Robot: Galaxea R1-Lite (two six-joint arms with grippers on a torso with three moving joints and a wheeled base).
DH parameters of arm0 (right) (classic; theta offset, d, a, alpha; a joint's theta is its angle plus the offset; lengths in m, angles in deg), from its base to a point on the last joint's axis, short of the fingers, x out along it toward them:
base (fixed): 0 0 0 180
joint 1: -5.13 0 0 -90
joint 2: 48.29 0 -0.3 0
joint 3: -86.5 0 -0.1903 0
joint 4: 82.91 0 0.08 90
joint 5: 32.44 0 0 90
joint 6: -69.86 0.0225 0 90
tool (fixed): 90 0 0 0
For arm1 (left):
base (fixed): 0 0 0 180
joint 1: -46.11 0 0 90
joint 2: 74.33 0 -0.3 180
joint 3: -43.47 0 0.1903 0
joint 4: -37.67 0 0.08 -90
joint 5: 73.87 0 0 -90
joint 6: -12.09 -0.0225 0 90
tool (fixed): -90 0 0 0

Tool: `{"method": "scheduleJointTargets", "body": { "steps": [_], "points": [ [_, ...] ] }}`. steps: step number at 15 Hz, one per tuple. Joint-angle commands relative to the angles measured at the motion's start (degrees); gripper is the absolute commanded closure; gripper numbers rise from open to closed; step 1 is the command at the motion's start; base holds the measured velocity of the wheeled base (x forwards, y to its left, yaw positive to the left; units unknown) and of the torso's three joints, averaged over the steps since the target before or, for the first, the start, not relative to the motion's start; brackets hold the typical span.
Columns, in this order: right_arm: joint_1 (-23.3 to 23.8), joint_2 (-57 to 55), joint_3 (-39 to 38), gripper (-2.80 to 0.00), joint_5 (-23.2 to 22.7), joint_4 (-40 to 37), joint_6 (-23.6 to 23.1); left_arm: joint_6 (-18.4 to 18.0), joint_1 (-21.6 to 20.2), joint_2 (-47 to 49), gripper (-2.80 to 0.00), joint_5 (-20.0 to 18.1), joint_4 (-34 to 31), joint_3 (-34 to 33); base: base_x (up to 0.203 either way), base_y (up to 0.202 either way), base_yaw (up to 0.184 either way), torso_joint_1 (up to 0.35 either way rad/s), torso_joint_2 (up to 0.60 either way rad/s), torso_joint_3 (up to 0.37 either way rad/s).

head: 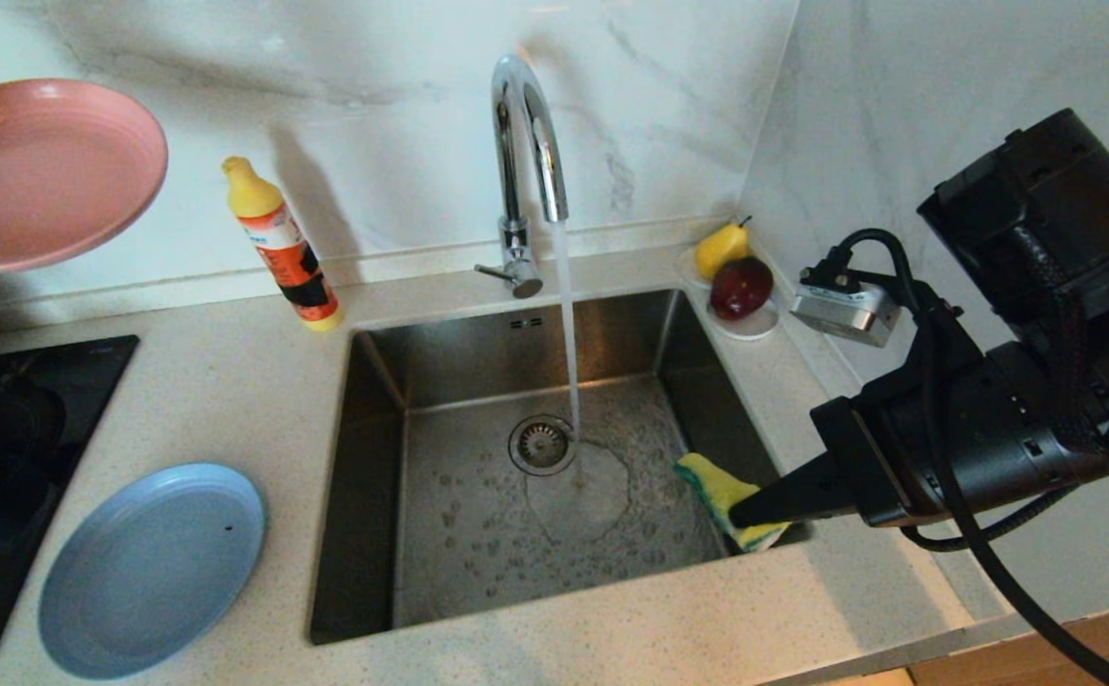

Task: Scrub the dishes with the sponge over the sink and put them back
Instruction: Wash the plate

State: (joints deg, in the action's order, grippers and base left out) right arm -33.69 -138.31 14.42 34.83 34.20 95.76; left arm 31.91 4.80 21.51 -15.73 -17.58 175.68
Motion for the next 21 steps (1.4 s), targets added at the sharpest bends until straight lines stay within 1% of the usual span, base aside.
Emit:
{"method": "scheduleJointTargets", "body": {
  "steps": [1, 4, 5, 6, 8, 9, 10, 13, 16, 18, 21],
  "points": [
    [-0.02, 0.28, 0.32, 0.00, -0.12, -0.20, 0.12, 0.53, 1.87, -6.58, 0.00, -3.42, -1.49, -1.29, 0.000, 0.000, 0.000, 0.000, 0.00, 0.000],
    [-0.02, 0.99, 0.71, 0.00, -0.12, -0.20, 0.12, 0.33, 11.13, -9.85, 0.00, -4.19, -4.40, -3.24, 0.000, 0.000, 0.000, 0.000, 0.00, 0.000],
    [-0.02, 1.16, 0.68, 0.00, -0.21, -0.20, 0.18, 0.14, 14.12, -10.92, 0.00, -3.82, -4.62, -6.13, 0.000, 0.000, 0.000, 0.000, 0.00, 0.000],
    [-0.02, 1.29, 0.40, 0.00, -0.12, -0.16, 0.12, -0.08, 17.79, -11.86, 0.00, -2.39, -4.65, -8.89, 0.000, 0.000, 0.000, 0.000, 0.00, 0.000],
    [-0.02, 1.57, 0.27, 0.00, -0.12, -0.20, 0.12, -0.80, 25.74, -12.90, 0.00, 2.90, -4.46, -13.50, 0.000, 0.000, 0.000, 0.000, 0.00, 0.000],
    [-0.02, 1.60, 0.81, 0.00, -0.12, -0.20, 0.18, -1.35, 29.73, -12.97, 0.00, 6.14, -3.77, -16.41, 0.000, 0.000, 0.000, 0.000, 0.00, 0.000],
    [-0.02, 1.79, 1.07, 0.00, -0.04, -0.14, 0.20, -1.72, 32.87, -12.90, 0.00, 8.75, -2.22, -19.74, 0.000, 0.000, 0.000, 0.000, 0.00, 0.000],
    [0.21, 1.96, 2.78, 0.00, -0.03, -0.12, 0.12, -2.43, 41.56, -12.70, 0.00, 15.85, 5.99, -30.32, 0.000, 0.000, 0.000, 0.000, 0.00, 0.000],
    [0.95, 2.00, 2.91, 0.00, -0.03, -0.12, 0.04, -2.57, 48.95, -10.00, 0.00, 23.17, 11.93, -36.79, 0.000, 0.000, 0.000, 0.000, 0.00, 0.000],
    [1.12, 1.91, 2.60, 0.00, -0.08, -0.12, 0.03, -2.50, 53.28, -8.13, 0.00, 25.52, 14.22, -38.74, 0.000, 0.000, 0.000, 0.000, 0.00, 0.000],
    [1.12, 2.23, 2.46, 0.00, -0.12, -0.12, 0.03, -1.97, 57.35, -2.92, 0.00, 28.64, 20.58, -38.91, 0.000, 0.000, 0.000, 0.000, 0.00, 0.000]
  ]
}}
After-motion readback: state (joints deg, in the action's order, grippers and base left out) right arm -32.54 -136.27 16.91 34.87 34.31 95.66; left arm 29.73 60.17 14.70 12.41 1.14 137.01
